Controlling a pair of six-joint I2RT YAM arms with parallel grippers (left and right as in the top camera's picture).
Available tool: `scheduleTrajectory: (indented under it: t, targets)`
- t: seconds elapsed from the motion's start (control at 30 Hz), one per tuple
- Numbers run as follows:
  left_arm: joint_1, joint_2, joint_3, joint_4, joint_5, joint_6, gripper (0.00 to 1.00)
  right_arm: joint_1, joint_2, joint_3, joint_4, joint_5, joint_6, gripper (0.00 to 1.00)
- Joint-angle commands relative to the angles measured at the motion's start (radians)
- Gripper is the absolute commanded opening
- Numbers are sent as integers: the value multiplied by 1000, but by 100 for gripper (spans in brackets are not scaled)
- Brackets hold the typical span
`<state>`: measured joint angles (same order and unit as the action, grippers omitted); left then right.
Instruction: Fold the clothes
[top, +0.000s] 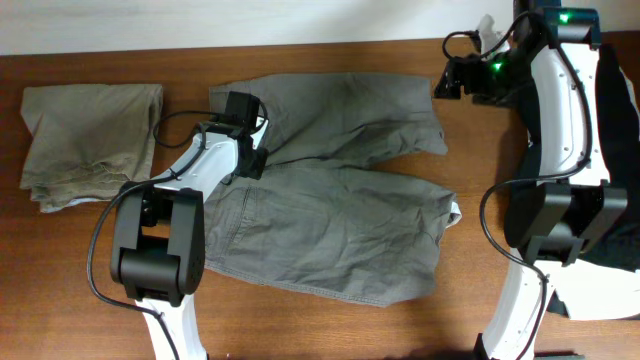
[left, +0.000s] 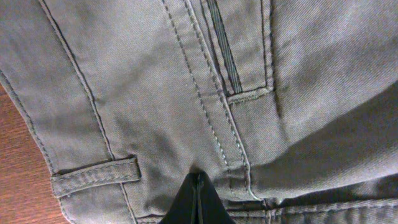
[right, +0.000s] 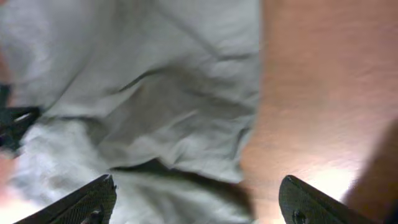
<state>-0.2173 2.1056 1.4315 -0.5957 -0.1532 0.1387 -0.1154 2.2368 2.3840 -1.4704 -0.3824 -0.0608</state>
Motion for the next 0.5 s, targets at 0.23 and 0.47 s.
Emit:
scheduleTrajectory:
  t: [0.23,0.47]
  targets:
    - [-5,44,-29,0,33,6,1,151,77,-273,650,309,76,4]
    - [-5,44,-29,4,34,6,1,213,257,-273,750,350,166,4]
